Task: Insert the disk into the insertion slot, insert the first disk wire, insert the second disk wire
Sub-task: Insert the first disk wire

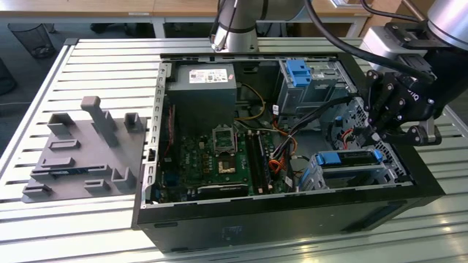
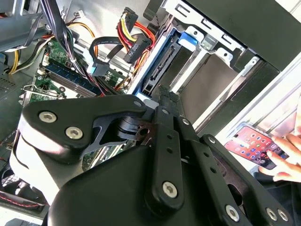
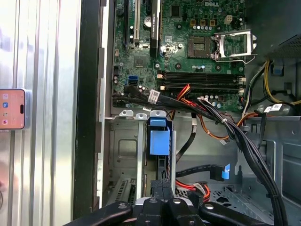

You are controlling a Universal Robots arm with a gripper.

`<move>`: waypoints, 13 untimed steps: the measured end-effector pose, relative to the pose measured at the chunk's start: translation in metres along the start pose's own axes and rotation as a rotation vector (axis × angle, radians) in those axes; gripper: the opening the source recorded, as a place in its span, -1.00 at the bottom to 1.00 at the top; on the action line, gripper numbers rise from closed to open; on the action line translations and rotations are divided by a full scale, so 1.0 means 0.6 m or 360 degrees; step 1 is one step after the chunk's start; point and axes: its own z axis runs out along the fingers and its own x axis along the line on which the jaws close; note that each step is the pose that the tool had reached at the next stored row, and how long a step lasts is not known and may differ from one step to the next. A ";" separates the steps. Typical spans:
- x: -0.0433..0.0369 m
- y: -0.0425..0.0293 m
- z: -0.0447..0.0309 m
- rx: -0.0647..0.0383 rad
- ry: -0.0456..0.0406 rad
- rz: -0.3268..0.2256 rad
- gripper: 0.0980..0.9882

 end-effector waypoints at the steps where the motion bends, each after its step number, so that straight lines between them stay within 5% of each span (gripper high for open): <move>1: 0.000 0.000 0.000 0.0000 0.0000 0.0000 -0.98; 13: 0.000 -0.004 0.000 0.0000 0.0000 0.0000 -0.98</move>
